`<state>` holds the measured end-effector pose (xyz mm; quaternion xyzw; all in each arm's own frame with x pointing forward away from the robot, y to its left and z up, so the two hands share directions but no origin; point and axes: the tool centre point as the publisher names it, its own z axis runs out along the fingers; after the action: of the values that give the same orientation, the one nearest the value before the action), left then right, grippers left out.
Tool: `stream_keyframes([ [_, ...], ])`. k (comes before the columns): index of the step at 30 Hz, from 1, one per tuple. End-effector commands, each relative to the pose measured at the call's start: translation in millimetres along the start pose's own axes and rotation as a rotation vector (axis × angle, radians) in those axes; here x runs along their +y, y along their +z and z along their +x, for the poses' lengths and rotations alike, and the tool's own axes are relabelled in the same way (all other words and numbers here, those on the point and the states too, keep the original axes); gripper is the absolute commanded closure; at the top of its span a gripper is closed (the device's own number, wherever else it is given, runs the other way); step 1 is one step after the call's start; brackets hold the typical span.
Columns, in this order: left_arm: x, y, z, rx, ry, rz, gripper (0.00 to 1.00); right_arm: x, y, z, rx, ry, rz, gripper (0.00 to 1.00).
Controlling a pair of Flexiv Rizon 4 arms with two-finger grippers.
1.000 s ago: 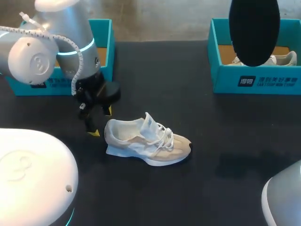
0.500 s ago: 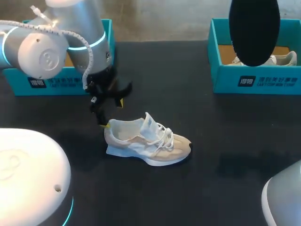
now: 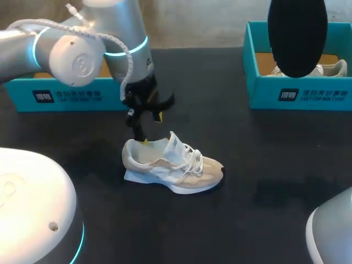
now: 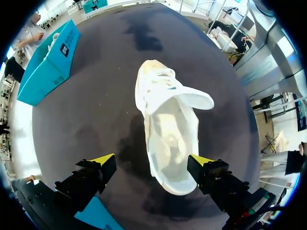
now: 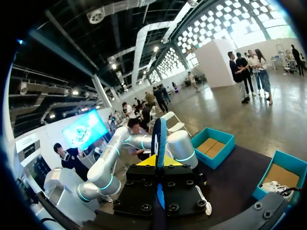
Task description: Take the shoe out of the shoebox, open the shoe tongue, remove and reinsert the insole, then place the shoe into the shoebox
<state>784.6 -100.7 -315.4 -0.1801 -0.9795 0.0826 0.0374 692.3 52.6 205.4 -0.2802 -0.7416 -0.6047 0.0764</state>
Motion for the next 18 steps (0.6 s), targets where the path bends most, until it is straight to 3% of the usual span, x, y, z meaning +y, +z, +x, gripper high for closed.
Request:
stream_keyframes([
  [1, -11, 14, -13.8, 0.007, 0.01, -0.014, 0.0, 1.4, 1, -0.3, -0.001, 0.002, 0.003, 1.0],
  [12, -30, 39, -24.7, -0.02, 0.027, -0.016, 0.0, 1.4, 1, -0.3, -0.001, 0.002, 0.003, 1.0],
  [18, -38, 52, -21.4, -0.006, 0.036, -0.011, 0.0, 1.4, 1, -0.3, -0.001, 0.002, 0.003, 1.0],
])
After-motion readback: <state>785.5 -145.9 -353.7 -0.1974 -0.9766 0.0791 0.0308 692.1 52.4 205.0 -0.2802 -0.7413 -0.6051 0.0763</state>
